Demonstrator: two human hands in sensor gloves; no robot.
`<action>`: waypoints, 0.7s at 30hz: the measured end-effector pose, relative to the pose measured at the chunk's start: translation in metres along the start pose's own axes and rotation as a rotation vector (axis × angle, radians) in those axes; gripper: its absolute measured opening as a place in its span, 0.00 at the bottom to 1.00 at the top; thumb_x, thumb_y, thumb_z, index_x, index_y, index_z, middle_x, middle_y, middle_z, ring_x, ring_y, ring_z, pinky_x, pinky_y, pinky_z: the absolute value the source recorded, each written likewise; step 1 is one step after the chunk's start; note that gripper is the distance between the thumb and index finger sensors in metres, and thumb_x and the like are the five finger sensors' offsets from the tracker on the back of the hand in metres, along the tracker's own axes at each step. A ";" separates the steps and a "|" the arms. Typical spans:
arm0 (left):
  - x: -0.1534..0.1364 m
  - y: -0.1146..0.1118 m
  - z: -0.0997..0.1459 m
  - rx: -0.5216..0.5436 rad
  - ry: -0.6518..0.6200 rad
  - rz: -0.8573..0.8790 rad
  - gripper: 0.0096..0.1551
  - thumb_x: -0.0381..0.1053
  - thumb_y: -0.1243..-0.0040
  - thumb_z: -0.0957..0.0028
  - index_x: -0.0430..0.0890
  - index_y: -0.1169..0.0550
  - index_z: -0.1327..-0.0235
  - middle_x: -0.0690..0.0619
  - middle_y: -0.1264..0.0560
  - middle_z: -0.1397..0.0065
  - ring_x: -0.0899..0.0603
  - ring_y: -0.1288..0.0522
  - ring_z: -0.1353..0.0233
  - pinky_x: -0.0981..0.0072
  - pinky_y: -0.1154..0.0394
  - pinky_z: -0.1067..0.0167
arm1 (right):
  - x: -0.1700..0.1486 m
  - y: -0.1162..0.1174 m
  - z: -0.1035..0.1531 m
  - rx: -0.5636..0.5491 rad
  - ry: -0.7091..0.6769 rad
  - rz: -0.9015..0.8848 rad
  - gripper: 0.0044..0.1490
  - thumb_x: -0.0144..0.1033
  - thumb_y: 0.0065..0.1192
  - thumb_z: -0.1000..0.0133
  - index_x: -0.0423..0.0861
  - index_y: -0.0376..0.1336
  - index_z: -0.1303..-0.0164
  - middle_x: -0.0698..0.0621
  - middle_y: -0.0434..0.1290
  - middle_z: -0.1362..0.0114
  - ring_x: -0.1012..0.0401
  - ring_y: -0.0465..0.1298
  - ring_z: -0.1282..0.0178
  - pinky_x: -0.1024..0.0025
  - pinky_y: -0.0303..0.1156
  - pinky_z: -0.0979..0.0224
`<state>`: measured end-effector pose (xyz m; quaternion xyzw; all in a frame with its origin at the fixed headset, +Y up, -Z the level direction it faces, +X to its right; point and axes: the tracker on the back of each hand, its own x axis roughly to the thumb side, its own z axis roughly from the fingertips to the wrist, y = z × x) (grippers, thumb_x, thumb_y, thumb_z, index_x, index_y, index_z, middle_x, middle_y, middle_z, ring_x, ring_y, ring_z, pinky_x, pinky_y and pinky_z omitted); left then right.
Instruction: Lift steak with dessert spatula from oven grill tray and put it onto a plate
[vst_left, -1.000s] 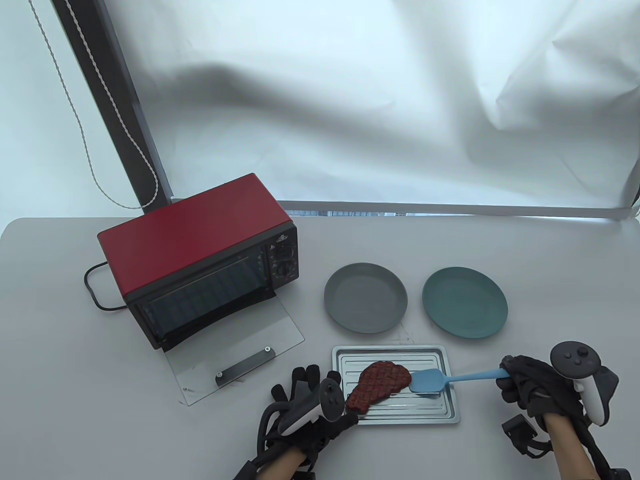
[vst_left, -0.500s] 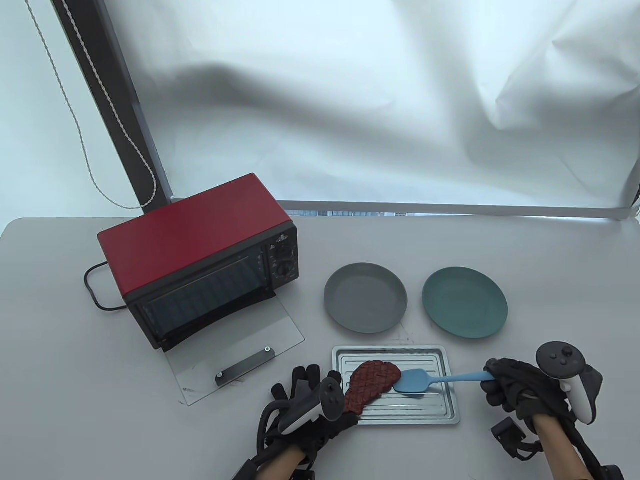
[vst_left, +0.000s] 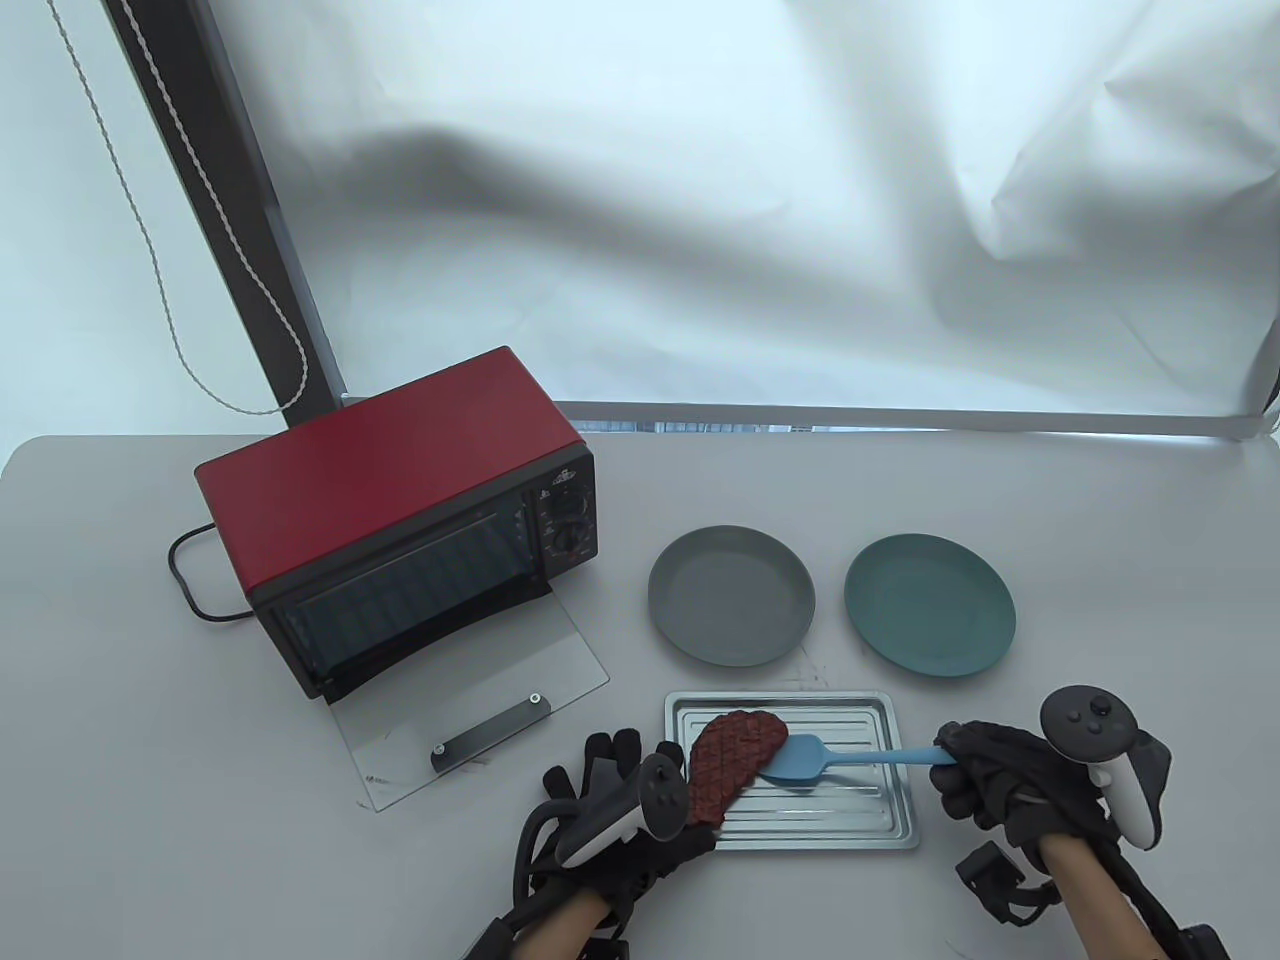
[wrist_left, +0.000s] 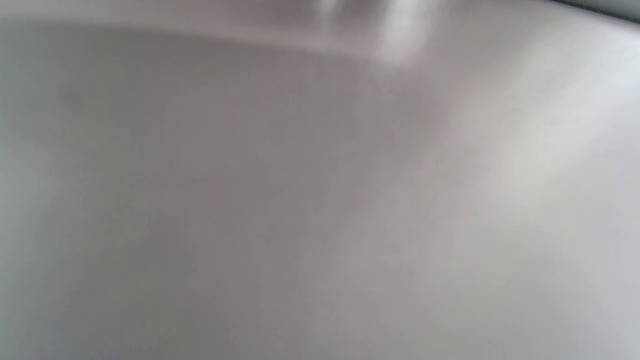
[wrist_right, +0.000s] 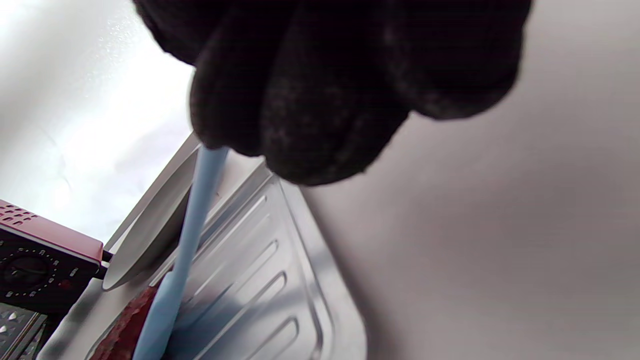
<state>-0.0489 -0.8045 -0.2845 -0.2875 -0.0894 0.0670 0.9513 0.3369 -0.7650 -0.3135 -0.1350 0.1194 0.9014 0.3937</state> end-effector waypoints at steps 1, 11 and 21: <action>0.000 0.000 0.000 0.000 0.000 0.001 0.52 0.77 0.60 0.47 0.62 0.65 0.19 0.45 0.74 0.12 0.33 0.73 0.14 0.21 0.68 0.27 | 0.001 0.002 0.000 0.007 -0.007 -0.002 0.26 0.46 0.59 0.35 0.39 0.72 0.41 0.53 0.87 0.61 0.61 0.87 0.63 0.67 0.82 0.56; 0.000 0.000 -0.001 -0.006 -0.004 0.003 0.54 0.77 0.60 0.47 0.63 0.68 0.19 0.45 0.74 0.12 0.33 0.73 0.14 0.21 0.68 0.27 | 0.013 0.020 0.003 0.060 -0.069 -0.010 0.27 0.46 0.60 0.35 0.38 0.73 0.39 0.52 0.88 0.61 0.60 0.87 0.64 0.68 0.82 0.56; -0.001 0.000 -0.001 -0.008 -0.006 0.002 0.53 0.77 0.60 0.47 0.63 0.68 0.19 0.46 0.74 0.12 0.33 0.73 0.14 0.22 0.68 0.27 | 0.021 0.039 0.007 0.119 -0.099 -0.045 0.31 0.46 0.60 0.35 0.33 0.73 0.39 0.48 0.88 0.61 0.57 0.88 0.63 0.68 0.82 0.56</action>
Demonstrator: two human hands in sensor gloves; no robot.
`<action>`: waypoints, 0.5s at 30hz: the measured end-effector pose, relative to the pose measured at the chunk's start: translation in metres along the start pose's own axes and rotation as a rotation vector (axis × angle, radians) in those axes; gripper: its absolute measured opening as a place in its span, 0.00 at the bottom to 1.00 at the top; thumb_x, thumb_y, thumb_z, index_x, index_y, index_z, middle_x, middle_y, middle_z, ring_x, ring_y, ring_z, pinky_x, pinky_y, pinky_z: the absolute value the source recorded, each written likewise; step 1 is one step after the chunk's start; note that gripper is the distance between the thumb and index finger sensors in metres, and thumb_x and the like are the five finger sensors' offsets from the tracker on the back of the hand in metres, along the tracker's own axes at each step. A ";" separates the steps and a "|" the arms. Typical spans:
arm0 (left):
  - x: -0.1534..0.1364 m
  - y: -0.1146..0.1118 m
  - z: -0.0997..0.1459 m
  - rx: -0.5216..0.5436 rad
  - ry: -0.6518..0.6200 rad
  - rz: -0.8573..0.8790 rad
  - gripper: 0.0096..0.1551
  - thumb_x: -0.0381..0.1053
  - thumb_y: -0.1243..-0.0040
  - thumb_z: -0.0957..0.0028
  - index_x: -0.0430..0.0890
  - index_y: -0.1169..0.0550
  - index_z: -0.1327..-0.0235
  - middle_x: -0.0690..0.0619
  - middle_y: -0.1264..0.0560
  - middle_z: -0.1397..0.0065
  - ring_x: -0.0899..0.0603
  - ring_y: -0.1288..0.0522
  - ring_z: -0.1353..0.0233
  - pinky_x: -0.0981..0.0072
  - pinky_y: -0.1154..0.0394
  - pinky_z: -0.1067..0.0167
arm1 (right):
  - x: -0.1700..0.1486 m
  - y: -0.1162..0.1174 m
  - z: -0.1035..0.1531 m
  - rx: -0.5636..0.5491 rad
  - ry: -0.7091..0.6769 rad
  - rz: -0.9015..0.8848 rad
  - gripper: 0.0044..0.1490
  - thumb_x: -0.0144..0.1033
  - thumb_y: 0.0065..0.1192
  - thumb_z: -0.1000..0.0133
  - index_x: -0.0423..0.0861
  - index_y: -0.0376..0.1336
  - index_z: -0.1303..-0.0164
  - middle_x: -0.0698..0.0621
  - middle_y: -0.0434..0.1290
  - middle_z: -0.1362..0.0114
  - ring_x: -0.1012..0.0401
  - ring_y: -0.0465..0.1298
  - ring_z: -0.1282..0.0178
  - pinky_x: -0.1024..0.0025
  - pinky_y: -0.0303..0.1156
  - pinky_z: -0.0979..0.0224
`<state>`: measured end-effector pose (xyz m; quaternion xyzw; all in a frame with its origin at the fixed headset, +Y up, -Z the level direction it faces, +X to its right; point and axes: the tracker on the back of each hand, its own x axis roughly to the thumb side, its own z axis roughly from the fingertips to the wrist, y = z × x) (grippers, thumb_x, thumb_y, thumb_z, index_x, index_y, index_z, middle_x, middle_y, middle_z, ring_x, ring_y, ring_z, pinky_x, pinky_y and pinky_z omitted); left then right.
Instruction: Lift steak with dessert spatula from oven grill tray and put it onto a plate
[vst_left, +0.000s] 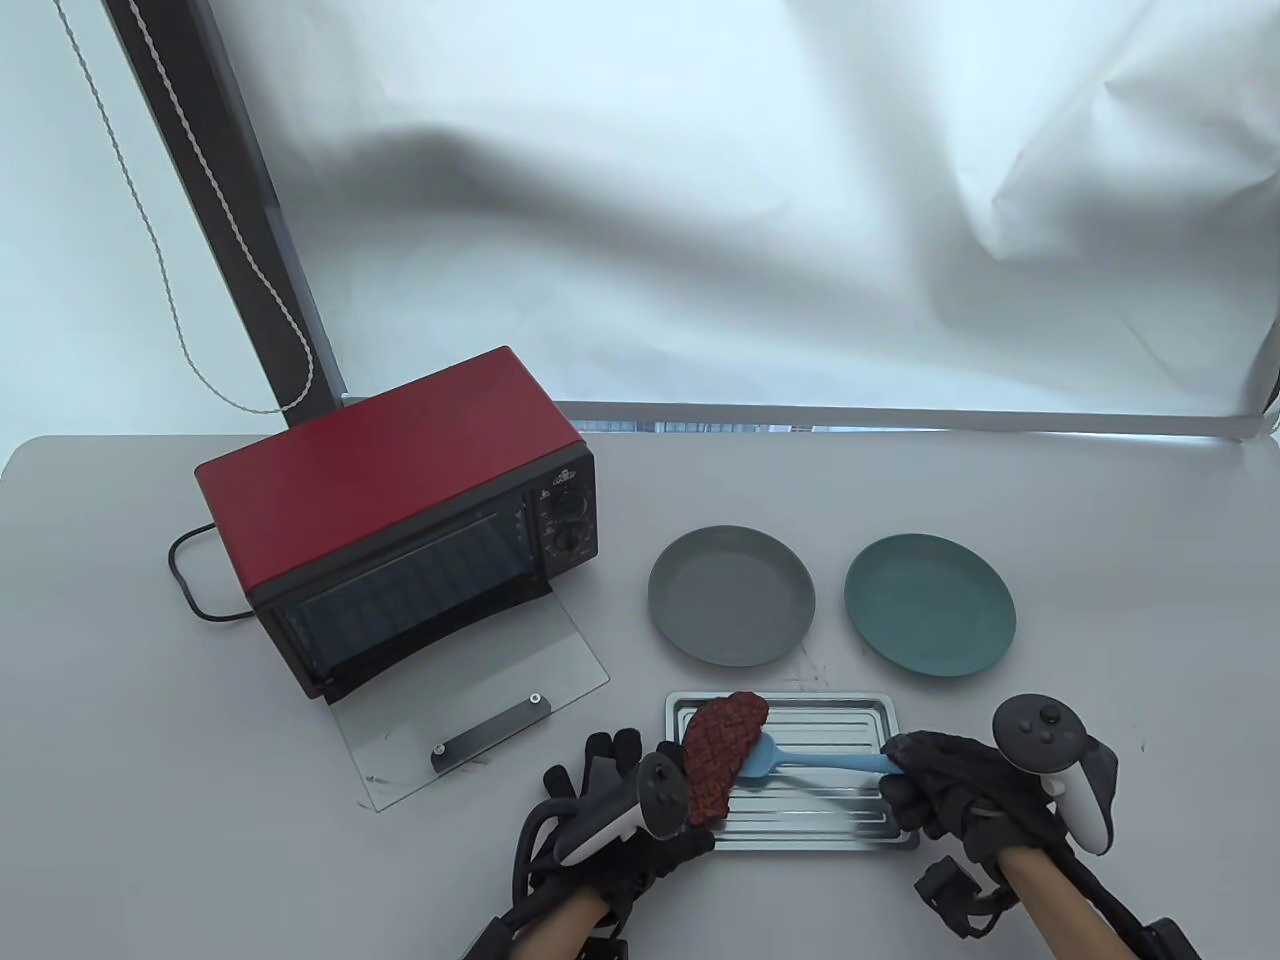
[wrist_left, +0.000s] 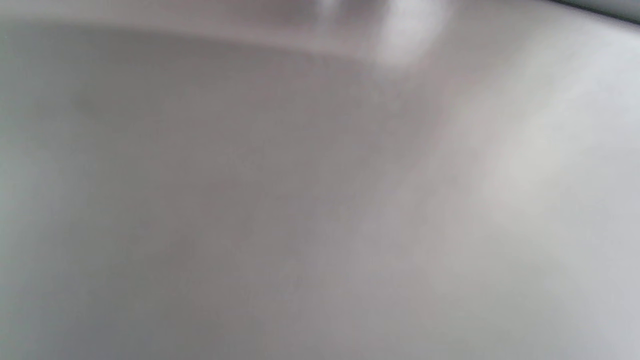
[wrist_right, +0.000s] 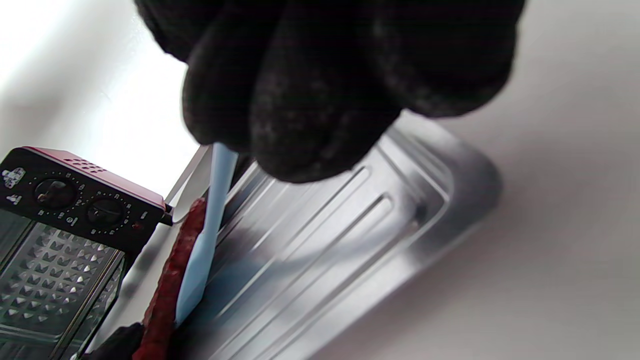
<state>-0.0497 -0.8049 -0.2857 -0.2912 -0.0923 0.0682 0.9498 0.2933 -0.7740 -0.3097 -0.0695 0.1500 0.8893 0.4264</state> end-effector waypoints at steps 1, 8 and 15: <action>0.000 0.000 0.000 0.000 0.000 -0.001 0.53 0.77 0.60 0.47 0.63 0.68 0.19 0.46 0.74 0.12 0.33 0.73 0.14 0.21 0.68 0.27 | 0.002 0.006 0.000 0.021 -0.005 -0.008 0.32 0.45 0.60 0.35 0.32 0.73 0.39 0.47 0.88 0.60 0.56 0.88 0.62 0.67 0.83 0.57; 0.000 0.000 0.000 0.001 0.000 -0.004 0.54 0.77 0.60 0.47 0.61 0.68 0.19 0.46 0.74 0.12 0.33 0.73 0.14 0.22 0.68 0.27 | 0.004 0.013 0.000 0.034 0.001 -0.032 0.34 0.45 0.60 0.35 0.28 0.74 0.39 0.44 0.88 0.58 0.54 0.87 0.58 0.65 0.83 0.55; 0.000 0.001 0.000 0.008 -0.006 -0.012 0.54 0.77 0.59 0.47 0.61 0.67 0.19 0.44 0.73 0.12 0.32 0.72 0.13 0.21 0.67 0.27 | -0.004 0.013 -0.004 0.120 0.040 -0.174 0.37 0.44 0.60 0.35 0.24 0.72 0.36 0.39 0.87 0.53 0.50 0.86 0.53 0.61 0.82 0.52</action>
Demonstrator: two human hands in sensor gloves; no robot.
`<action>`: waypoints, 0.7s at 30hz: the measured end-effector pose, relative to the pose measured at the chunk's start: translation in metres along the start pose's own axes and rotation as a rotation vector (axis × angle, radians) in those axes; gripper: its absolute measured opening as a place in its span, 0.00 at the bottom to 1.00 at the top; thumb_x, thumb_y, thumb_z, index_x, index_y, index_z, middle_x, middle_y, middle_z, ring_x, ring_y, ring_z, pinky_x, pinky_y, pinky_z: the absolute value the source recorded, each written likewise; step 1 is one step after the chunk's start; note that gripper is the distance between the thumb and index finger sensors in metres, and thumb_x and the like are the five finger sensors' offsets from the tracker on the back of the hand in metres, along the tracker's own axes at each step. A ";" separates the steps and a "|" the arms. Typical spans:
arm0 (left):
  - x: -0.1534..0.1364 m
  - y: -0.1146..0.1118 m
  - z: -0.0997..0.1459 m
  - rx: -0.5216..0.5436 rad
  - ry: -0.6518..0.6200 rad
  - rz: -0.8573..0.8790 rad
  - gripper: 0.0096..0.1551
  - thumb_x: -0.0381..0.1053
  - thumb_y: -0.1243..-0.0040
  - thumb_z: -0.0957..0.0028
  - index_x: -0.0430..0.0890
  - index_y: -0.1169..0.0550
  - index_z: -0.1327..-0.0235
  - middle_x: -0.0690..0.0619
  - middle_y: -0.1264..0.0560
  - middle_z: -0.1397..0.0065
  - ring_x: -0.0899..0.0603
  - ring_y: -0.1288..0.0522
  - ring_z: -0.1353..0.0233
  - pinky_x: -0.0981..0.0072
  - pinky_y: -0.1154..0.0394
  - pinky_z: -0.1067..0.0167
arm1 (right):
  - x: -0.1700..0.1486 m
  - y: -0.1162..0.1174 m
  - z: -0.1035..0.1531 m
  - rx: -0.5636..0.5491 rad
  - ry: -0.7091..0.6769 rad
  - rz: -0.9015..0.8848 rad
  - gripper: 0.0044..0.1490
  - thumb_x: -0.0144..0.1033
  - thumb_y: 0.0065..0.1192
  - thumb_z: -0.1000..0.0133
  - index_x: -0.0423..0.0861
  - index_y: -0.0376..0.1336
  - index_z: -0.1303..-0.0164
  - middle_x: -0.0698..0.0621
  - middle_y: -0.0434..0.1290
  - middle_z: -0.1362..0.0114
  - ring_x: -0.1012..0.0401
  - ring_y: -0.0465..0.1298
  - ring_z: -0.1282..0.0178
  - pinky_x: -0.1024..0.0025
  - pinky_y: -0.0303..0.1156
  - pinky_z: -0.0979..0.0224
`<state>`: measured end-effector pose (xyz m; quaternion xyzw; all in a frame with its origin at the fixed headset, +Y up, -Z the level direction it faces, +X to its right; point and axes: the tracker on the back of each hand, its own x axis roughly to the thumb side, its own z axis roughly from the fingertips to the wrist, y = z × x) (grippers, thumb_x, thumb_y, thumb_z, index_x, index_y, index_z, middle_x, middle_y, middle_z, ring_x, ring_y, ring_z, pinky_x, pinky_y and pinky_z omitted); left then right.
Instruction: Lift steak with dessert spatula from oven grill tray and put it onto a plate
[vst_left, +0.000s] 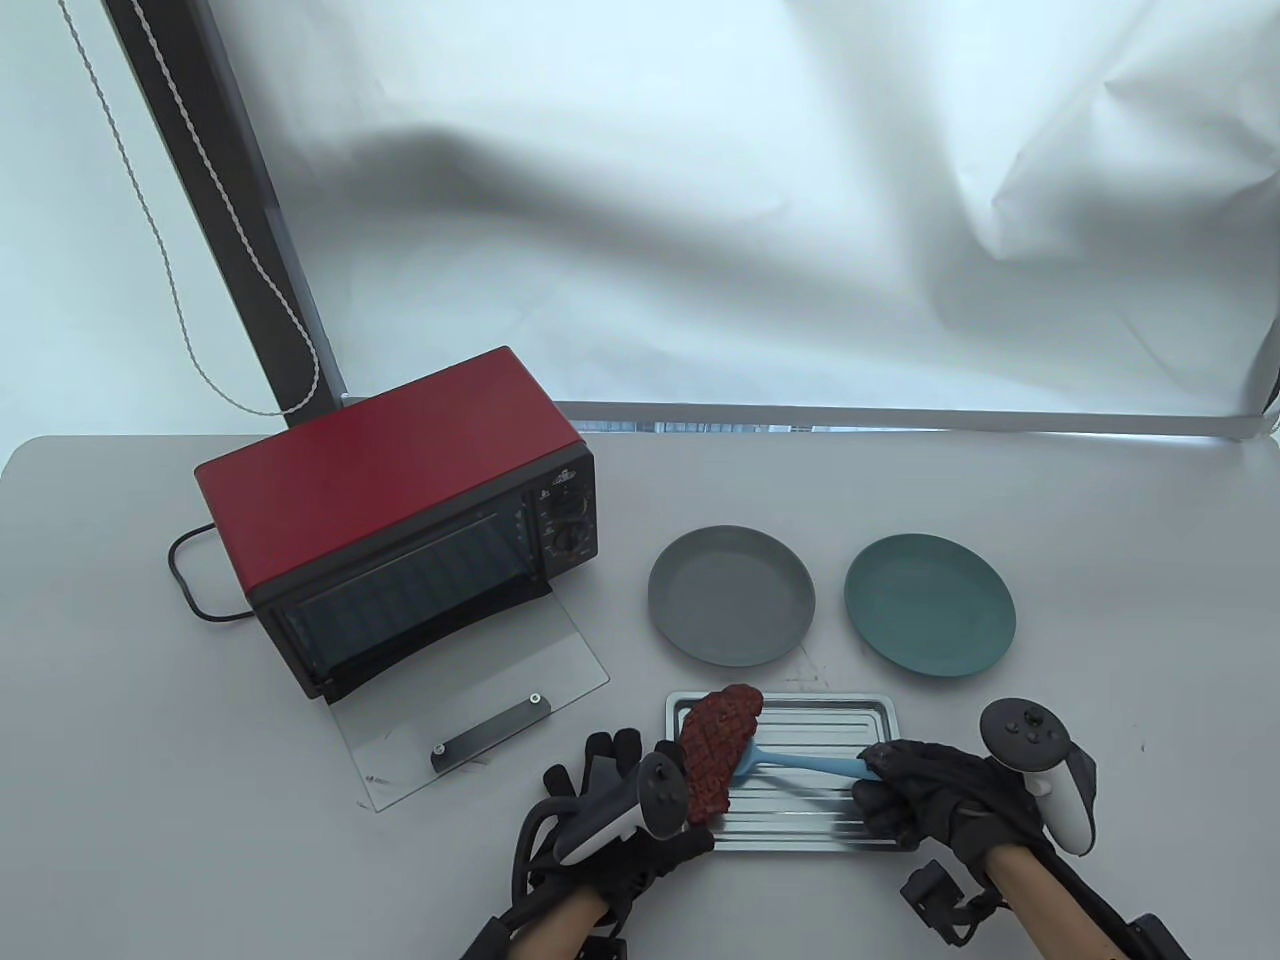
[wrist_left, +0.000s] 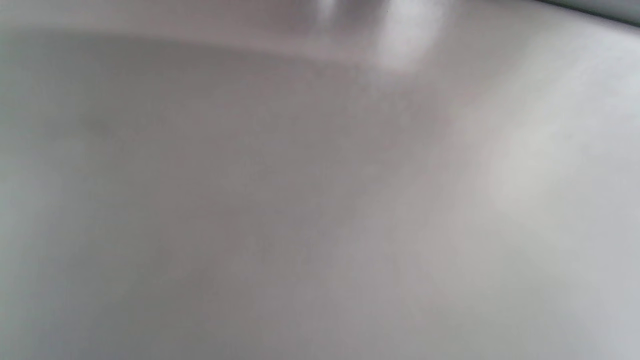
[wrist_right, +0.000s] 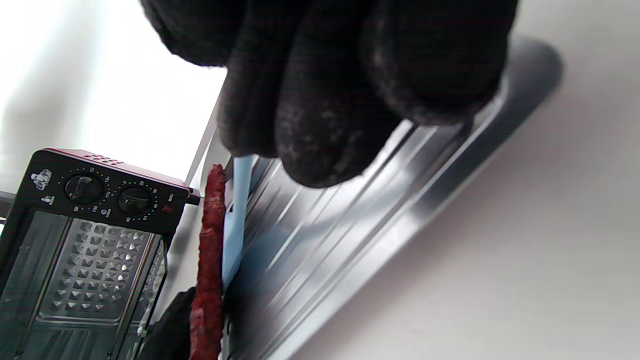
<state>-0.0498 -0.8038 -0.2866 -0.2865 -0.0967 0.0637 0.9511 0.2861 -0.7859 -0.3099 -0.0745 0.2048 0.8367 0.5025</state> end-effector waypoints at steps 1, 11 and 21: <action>0.000 0.000 0.000 0.005 -0.003 -0.005 0.54 0.77 0.59 0.46 0.60 0.67 0.18 0.43 0.72 0.12 0.32 0.71 0.13 0.20 0.66 0.27 | -0.002 0.000 -0.001 0.009 0.009 -0.022 0.37 0.44 0.60 0.35 0.24 0.71 0.36 0.39 0.87 0.53 0.50 0.86 0.52 0.61 0.82 0.52; 0.004 0.005 0.000 0.009 -0.019 -0.045 0.55 0.76 0.58 0.44 0.57 0.67 0.17 0.41 0.70 0.11 0.31 0.69 0.13 0.19 0.63 0.27 | -0.009 -0.003 -0.002 0.032 0.054 -0.200 0.36 0.43 0.59 0.34 0.24 0.70 0.36 0.40 0.87 0.52 0.51 0.87 0.53 0.61 0.82 0.50; 0.016 0.029 0.020 0.180 -0.069 -0.092 0.57 0.75 0.59 0.45 0.51 0.65 0.16 0.38 0.68 0.12 0.29 0.68 0.14 0.18 0.62 0.29 | -0.011 -0.015 0.000 0.033 0.057 -0.350 0.34 0.43 0.58 0.34 0.27 0.69 0.36 0.43 0.88 0.54 0.53 0.88 0.56 0.63 0.82 0.51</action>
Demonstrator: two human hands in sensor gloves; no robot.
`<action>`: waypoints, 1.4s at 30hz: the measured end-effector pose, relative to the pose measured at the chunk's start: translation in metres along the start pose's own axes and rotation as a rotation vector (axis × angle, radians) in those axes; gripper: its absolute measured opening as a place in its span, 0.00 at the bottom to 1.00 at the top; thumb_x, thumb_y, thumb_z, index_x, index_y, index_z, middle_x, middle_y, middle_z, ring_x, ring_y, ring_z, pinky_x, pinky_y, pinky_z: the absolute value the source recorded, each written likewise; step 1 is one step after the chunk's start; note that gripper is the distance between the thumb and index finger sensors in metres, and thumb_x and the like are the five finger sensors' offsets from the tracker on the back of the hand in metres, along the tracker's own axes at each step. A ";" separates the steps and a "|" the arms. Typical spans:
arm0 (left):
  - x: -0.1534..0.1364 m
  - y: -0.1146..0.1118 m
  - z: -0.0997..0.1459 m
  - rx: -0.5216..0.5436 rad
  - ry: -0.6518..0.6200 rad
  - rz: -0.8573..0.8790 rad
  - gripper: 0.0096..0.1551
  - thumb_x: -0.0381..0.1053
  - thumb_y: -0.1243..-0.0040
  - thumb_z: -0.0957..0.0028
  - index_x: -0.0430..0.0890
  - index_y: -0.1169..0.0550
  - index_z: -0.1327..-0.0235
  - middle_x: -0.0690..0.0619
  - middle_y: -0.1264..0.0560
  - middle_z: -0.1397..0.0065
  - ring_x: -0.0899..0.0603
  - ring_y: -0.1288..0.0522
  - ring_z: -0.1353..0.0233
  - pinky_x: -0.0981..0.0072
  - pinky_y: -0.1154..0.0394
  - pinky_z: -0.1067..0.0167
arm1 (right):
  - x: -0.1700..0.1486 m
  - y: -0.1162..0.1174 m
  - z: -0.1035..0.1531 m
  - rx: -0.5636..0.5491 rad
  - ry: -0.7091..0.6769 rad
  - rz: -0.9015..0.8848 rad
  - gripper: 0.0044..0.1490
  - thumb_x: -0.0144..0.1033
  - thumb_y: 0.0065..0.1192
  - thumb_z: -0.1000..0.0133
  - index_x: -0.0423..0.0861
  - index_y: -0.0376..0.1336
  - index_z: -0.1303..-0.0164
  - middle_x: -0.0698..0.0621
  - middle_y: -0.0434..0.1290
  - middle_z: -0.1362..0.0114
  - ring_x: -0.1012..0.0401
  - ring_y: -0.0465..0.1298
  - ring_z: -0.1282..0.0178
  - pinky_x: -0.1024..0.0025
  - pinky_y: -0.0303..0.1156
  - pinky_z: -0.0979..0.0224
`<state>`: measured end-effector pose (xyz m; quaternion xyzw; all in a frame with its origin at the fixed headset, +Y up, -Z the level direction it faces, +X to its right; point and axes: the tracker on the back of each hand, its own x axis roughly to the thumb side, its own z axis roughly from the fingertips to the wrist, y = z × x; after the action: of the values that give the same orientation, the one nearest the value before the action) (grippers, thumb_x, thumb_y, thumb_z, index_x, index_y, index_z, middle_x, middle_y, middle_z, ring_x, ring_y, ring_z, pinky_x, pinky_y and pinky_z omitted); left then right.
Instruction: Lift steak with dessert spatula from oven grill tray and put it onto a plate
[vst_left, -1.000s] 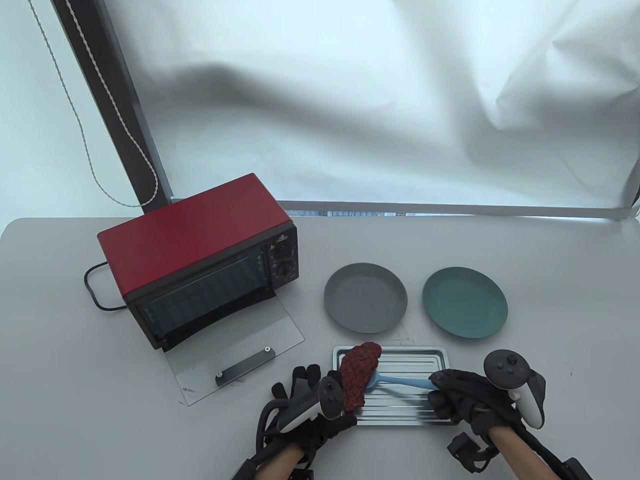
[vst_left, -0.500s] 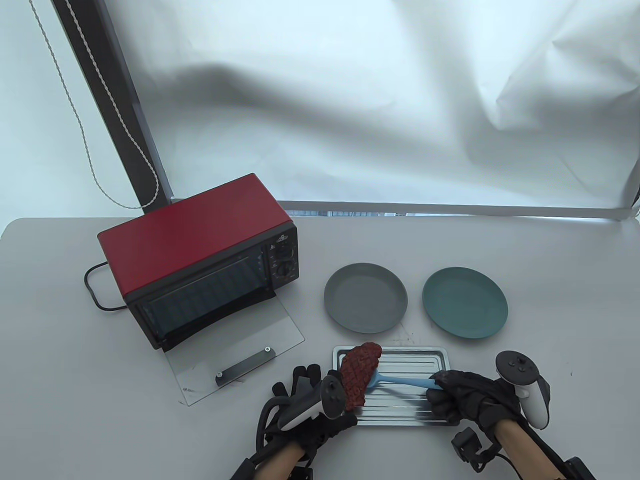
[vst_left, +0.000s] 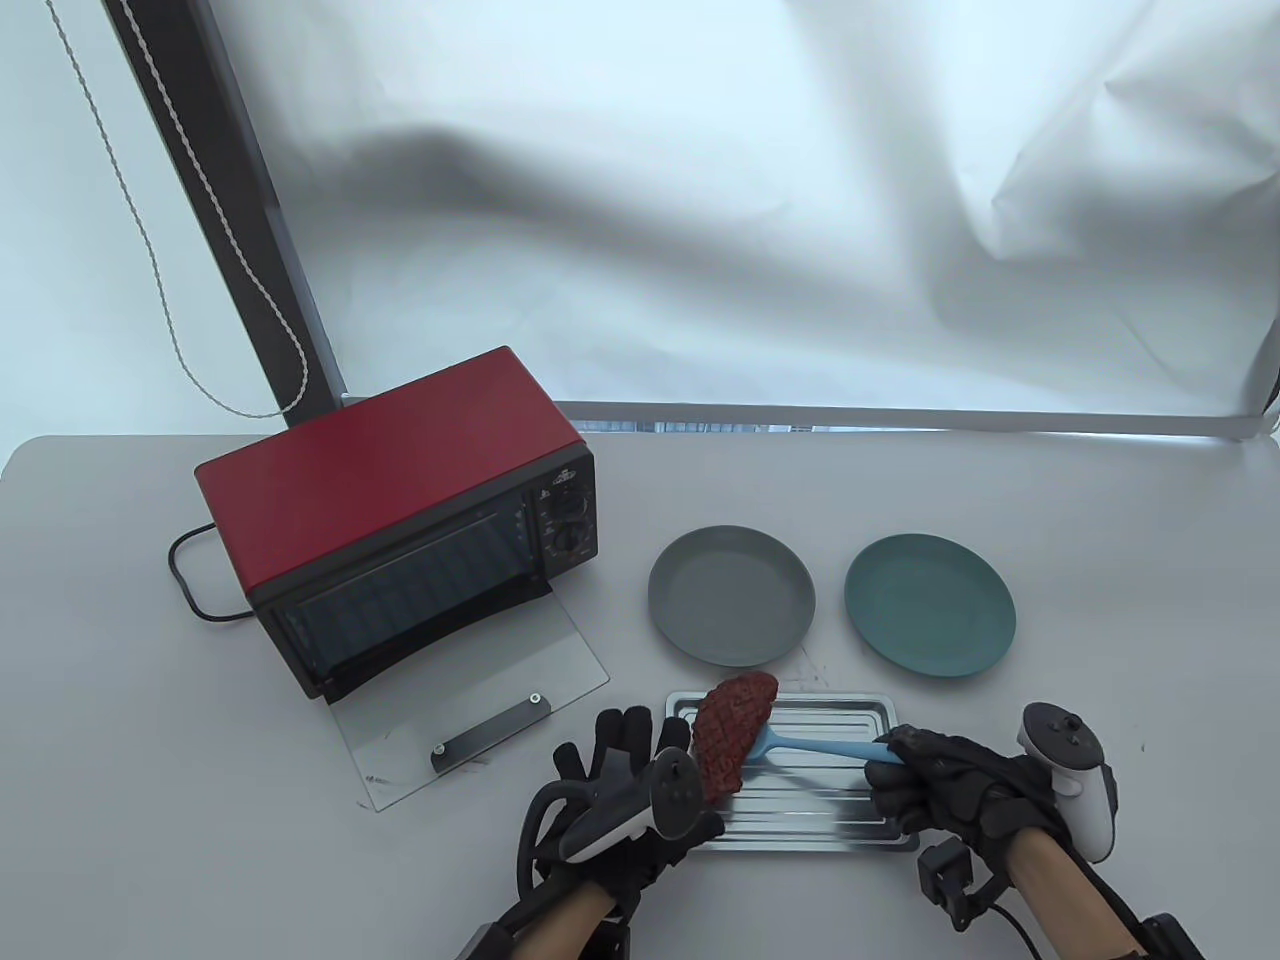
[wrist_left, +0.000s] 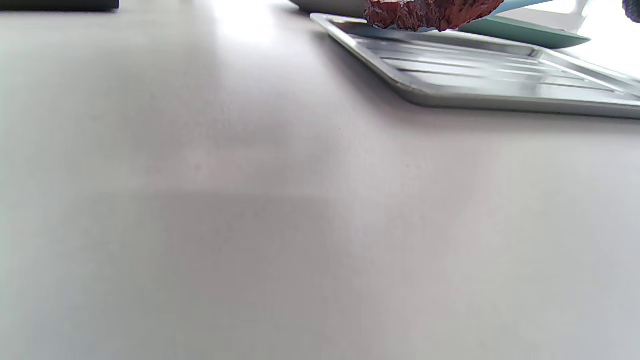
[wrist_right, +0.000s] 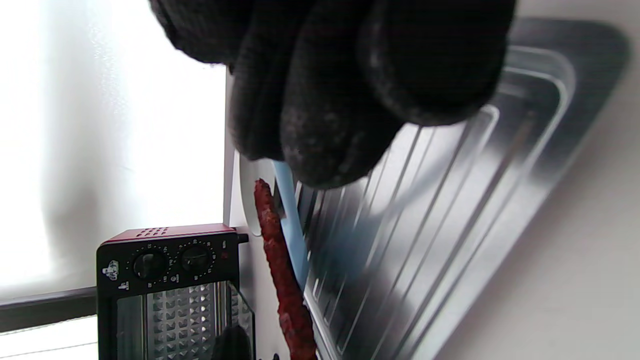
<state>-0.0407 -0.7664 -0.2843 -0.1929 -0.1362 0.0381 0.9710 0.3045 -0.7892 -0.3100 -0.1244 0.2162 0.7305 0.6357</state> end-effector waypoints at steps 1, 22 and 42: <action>0.001 0.003 0.002 0.025 0.001 -0.011 0.57 0.75 0.59 0.45 0.51 0.65 0.16 0.38 0.68 0.12 0.29 0.68 0.14 0.18 0.62 0.29 | 0.001 -0.001 0.001 0.006 -0.006 -0.022 0.33 0.43 0.58 0.34 0.28 0.69 0.36 0.44 0.88 0.54 0.54 0.88 0.56 0.64 0.82 0.51; 0.001 0.031 0.026 0.278 0.069 -0.147 0.52 0.75 0.65 0.43 0.53 0.64 0.16 0.37 0.68 0.12 0.27 0.66 0.15 0.17 0.61 0.30 | 0.047 -0.005 0.038 0.011 -0.189 -0.288 0.31 0.44 0.56 0.33 0.31 0.67 0.35 0.47 0.87 0.52 0.56 0.88 0.55 0.65 0.82 0.50; 0.000 0.032 0.029 0.320 0.073 -0.157 0.51 0.74 0.65 0.42 0.53 0.64 0.15 0.37 0.68 0.12 0.27 0.67 0.15 0.17 0.61 0.30 | 0.064 -0.007 0.022 -0.136 -0.167 -0.361 0.32 0.44 0.51 0.30 0.31 0.61 0.29 0.46 0.84 0.43 0.56 0.86 0.46 0.66 0.81 0.42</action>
<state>-0.0495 -0.7261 -0.2710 -0.0261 -0.1079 -0.0239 0.9935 0.3032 -0.7219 -0.3213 -0.1428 0.0872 0.6255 0.7621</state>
